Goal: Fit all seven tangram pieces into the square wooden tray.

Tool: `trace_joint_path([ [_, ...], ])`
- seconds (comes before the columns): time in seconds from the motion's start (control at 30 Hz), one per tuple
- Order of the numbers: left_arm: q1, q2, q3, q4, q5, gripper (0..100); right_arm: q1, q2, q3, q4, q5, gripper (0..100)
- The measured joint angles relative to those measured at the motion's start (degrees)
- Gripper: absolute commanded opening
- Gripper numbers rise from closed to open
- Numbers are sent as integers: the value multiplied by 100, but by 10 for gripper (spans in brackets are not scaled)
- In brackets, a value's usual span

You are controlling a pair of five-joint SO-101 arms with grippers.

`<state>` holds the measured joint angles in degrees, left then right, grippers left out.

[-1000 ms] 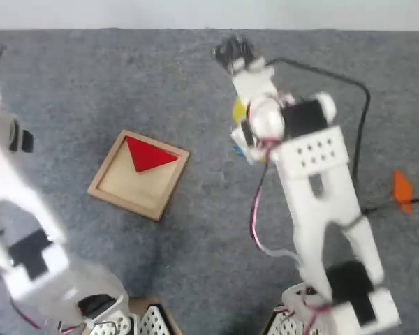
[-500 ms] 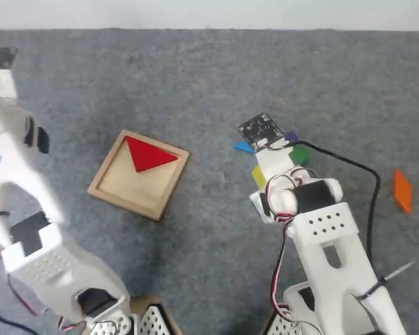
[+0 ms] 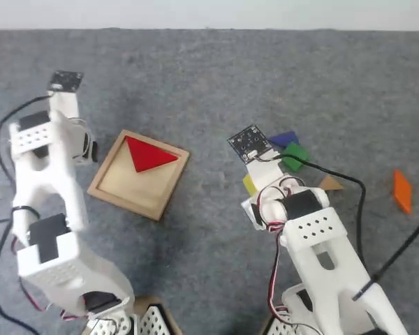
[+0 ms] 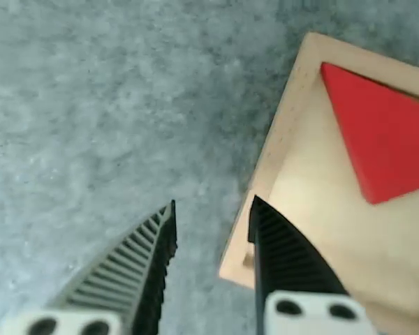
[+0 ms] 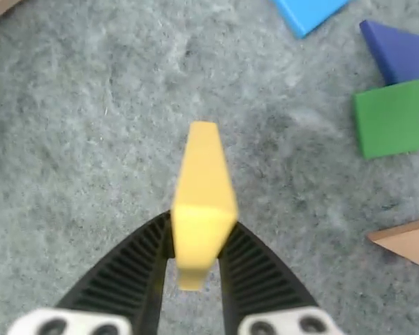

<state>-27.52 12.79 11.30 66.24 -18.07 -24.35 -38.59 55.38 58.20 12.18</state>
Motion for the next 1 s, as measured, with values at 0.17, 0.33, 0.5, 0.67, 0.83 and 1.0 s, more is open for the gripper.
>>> trace_joint_path([
  [0.17, -308, 0, 114, -571, 281, 166, 0, 0, 0, 0, 0, 6],
  [0.33, -176, 0, 615, -765, 308, 165, 0, 0, 0, 0, 0, 6],
  [0.5, -62, -9, 1178, -1134, 343, 152, 0, 0, 0, 0, 0, 6],
  [0.67, 123, -53, 1363, -1090, 343, 153, 0, 0, 0, 0, 0, 6],
  [0.83, 809, -404, 1468, -290, 290, 155, 0, 0, 0, 0, 0, 6],
  [1.0, 1565, -993, 1468, 132, 440, 155, 0, 0, 0, 0, 0, 6],
])
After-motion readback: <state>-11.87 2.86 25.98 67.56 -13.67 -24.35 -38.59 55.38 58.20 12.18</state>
